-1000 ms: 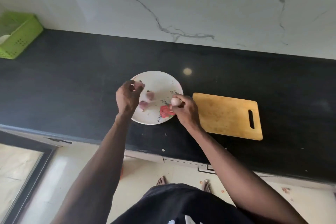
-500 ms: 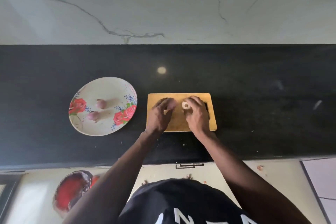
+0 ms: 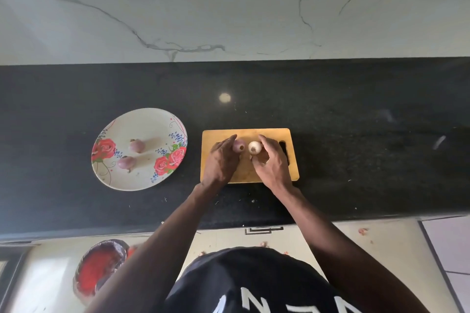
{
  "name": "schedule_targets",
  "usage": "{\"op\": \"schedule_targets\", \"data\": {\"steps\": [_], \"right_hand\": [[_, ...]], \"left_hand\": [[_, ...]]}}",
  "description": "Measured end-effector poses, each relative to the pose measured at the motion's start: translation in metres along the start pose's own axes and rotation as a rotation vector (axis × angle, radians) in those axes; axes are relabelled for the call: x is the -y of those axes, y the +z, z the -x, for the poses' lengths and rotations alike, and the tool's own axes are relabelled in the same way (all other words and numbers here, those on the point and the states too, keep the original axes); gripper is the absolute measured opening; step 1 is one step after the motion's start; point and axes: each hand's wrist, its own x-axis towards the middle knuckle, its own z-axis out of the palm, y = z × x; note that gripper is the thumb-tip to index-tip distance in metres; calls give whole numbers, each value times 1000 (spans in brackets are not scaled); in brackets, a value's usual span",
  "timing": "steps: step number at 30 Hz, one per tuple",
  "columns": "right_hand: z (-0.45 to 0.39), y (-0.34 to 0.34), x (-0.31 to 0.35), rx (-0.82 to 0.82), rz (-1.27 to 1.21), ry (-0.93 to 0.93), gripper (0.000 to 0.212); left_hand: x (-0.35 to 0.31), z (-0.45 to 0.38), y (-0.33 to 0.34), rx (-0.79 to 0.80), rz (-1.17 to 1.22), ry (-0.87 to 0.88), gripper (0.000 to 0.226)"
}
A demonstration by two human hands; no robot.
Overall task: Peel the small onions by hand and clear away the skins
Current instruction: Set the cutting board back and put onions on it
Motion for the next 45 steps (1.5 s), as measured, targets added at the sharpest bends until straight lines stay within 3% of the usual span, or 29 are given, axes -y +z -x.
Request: {"op": "schedule_targets", "data": {"steps": [4, 7, 11, 14, 16, 19, 24, 27, 30, 36, 40, 45], "right_hand": [[2, -5, 5, -124, 46, -52, 58], [-4, 4, 26, -152, 25, -108, 49], [-19, 48, 76, 27, -49, -231, 31], [-27, 91, 120, 257, -69, -286, 30], [-31, 120, 149, 414, -37, -327, 37], [-37, 154, 187, 555, 1, -350, 46], [-43, 196, 202, 675, 82, -342, 46], [-40, 194, 200, 609, 28, -264, 40], [-31, 167, 190, 466, -98, -147, 47], [24, 68, 113, -12, -152, -17, 35], [46, 18, 60, -100, -176, 149, 44], [40, 5, 19, -124, -85, 111, 39]], "left_hand": [[10, 11, -11, 6, 87, 58, 60], [22, 24, -29, -205, 138, 36, 50], [55, 42, -74, -573, 84, -174, 40], [90, 56, -114, -718, 29, -334, 45], [108, 62, -138, -698, -40, -448, 49], [129, 60, -160, -528, -125, -585, 57], [139, 50, -175, -357, -201, -577, 66], [140, 54, -175, -418, -119, -518, 53], [134, 58, -166, -491, 25, -431, 44], [79, 60, -108, -353, 233, -154, 35], [37, 58, -52, -180, 201, -24, 34], [10, 55, -10, -98, 134, -50, 33]]}}
